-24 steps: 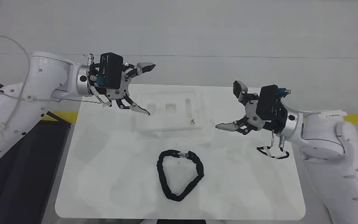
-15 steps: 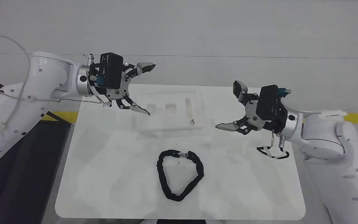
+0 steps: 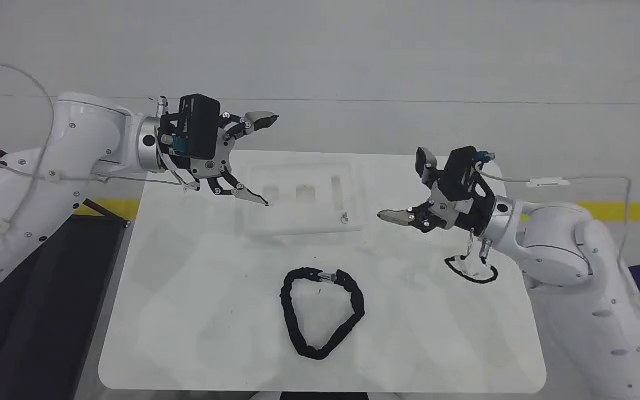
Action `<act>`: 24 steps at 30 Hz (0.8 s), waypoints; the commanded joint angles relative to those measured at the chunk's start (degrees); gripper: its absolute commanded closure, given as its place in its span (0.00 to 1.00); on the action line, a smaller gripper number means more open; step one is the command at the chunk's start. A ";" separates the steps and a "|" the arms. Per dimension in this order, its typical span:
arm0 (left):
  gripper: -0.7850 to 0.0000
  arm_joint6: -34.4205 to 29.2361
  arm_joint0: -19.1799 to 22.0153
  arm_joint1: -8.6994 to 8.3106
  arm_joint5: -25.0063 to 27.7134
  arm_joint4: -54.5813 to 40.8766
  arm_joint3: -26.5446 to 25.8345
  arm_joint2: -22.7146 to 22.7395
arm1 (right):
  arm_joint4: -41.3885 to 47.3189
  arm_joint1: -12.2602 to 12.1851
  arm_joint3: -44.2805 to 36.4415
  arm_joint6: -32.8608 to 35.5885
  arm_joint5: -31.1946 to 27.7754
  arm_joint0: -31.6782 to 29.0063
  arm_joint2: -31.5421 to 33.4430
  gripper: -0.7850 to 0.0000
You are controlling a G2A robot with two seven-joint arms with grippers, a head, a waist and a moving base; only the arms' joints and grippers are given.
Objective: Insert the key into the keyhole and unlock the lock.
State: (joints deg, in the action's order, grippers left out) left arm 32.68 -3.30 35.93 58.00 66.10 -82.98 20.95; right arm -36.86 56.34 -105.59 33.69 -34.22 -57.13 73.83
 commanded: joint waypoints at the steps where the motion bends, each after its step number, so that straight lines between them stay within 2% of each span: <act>1: 0.00 0.00 0.00 0.00 0.00 0.00 0.00 0.00 | -0.19 0.45 0.74 0.20 5.11 0.63 -2.31 0.00; 8: 0.00 0.00 0.00 0.00 0.00 0.00 0.00 0.00 | -0.06 2.77 4.86 4.02 23.59 4.11 -11.79 0.00; 12: 0.00 0.00 0.00 0.00 0.00 0.00 0.00 0.00 | 1.17 4.47 7.34 6.50 31.89 7.15 -17.26 0.00; 18: 0.00 0.00 0.00 0.00 0.00 0.00 0.00 0.00 | 4.77 7.29 13.15 7.97 37.68 11.58 -24.46 0.00; 24: 0.00 0.00 0.00 0.00 0.00 0.00 0.00 0.00 | 9.77 9.83 18.49 8.93 39.97 14.88 -28.84 0.00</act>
State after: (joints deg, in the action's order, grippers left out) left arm 32.68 -3.30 35.93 58.00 66.10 -82.98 20.95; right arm -28.35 65.87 -87.87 42.66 5.67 -42.51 45.34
